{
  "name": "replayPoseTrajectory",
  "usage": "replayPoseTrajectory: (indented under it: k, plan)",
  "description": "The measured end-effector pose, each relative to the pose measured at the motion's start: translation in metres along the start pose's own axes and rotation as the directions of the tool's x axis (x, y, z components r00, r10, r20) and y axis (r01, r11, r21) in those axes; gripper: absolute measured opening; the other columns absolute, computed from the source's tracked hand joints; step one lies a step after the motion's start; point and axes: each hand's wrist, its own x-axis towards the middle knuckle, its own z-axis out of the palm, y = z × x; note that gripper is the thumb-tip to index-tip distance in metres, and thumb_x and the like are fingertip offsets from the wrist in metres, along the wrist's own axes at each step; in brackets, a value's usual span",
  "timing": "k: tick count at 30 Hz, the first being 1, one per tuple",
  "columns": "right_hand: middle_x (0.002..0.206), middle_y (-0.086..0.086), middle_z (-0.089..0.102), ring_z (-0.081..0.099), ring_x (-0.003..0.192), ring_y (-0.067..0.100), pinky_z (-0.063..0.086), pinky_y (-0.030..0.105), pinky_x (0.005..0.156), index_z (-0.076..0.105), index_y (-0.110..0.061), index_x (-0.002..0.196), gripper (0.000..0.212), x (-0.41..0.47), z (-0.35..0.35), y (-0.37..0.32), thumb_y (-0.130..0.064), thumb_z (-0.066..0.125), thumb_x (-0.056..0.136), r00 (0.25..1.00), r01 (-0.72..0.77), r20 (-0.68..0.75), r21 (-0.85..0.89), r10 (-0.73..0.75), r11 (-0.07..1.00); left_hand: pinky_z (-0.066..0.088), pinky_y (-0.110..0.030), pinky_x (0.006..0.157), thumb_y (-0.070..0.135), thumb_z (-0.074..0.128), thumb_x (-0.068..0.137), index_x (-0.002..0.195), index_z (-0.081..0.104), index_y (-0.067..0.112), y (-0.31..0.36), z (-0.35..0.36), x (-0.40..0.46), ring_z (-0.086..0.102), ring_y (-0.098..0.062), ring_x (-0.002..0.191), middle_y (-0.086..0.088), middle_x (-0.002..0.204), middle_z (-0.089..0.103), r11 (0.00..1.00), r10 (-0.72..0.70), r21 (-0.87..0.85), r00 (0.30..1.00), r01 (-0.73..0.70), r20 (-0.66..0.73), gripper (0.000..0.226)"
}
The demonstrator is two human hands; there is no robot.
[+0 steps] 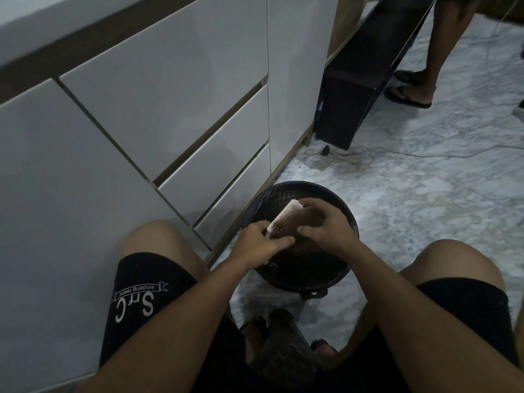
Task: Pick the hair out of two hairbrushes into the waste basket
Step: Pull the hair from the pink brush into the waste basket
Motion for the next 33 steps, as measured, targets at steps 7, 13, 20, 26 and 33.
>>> replayPoseTrajectory:
  k: [7, 13, 20, 26, 33]
  plan:
    - [0.073, -0.007, 0.068, 0.064, 0.067, 0.009, 0.053, 0.017, 0.071, 0.077, -0.017, 0.093, 0.017, 0.005, -0.007, -0.003, -0.006, 0.066, 0.085, 0.979, -0.069, -0.190, 0.024, 0.072, 0.997, 0.061, -0.045, 0.064, 0.052, 0.075, 0.077, 0.086, 0.071, 0.020, -0.009, -0.002, 0.005, 0.068, -0.018, 0.064, 0.002, 0.068, 0.067, 0.985, 0.069, 0.164, 0.995, -0.056, -0.073, 0.034]
    - [0.105, 0.001, 0.074, 0.065, 0.103, 0.017, 0.048, 0.027, 0.095, 0.077, -0.020, 0.098, 0.033, 0.006, -0.007, 0.004, -0.001, 0.057, 0.080, 0.942, -0.145, -0.306, -0.010, 0.135, 0.989, 0.060, -0.045, 0.067, 0.061, 0.068, 0.074, 0.084, 0.070, 0.020, -0.008, -0.002, 0.008, 0.070, -0.024, 0.072, -0.002, 0.074, 0.070, 0.969, 0.081, 0.242, 0.993, -0.057, -0.090, 0.043]
    - [0.139, 0.000, 0.045, 0.042, 0.127, 0.020, 0.041, 0.037, 0.105, 0.055, -0.031, 0.130, 0.064, -0.002, 0.003, 0.001, -0.019, 0.075, 0.071, 0.992, 0.126, 0.062, -0.288, -0.113, 0.949, 0.062, -0.047, 0.068, 0.063, 0.058, 0.072, 0.083, 0.067, 0.020, -0.010, -0.006, 0.011, 0.072, -0.026, 0.069, -0.005, 0.074, 0.072, 0.973, 0.013, 0.232, 0.997, 0.006, -0.082, 0.045]
    - [0.103, -0.002, 0.065, 0.059, 0.095, 0.015, 0.047, 0.027, 0.085, 0.075, -0.020, 0.104, 0.020, -0.003, 0.011, 0.002, -0.020, 0.066, 0.087, 0.974, 0.191, -0.048, -0.359, -0.222, 0.914, 0.061, -0.048, 0.068, 0.067, 0.054, 0.074, 0.080, 0.067, 0.019, -0.010, -0.004, 0.008, 0.070, -0.027, 0.063, -0.006, 0.068, 0.070, 0.961, 0.012, 0.277, 0.999, 0.001, -0.048, 0.050]
    - [0.098, 0.000, 0.071, 0.064, 0.091, 0.022, 0.049, 0.031, 0.077, 0.078, -0.022, 0.099, 0.018, 0.002, 0.002, 0.006, -0.022, 0.062, 0.089, 0.956, 0.029, -0.261, -0.380, -0.137, 0.925, 0.056, -0.038, 0.070, 0.060, 0.062, 0.081, 0.064, 0.055, 0.022, -0.008, -0.010, 0.013, 0.066, -0.026, 0.076, -0.003, 0.072, 0.065, 0.930, 0.075, 0.365, 0.991, -0.031, -0.108, 0.042]
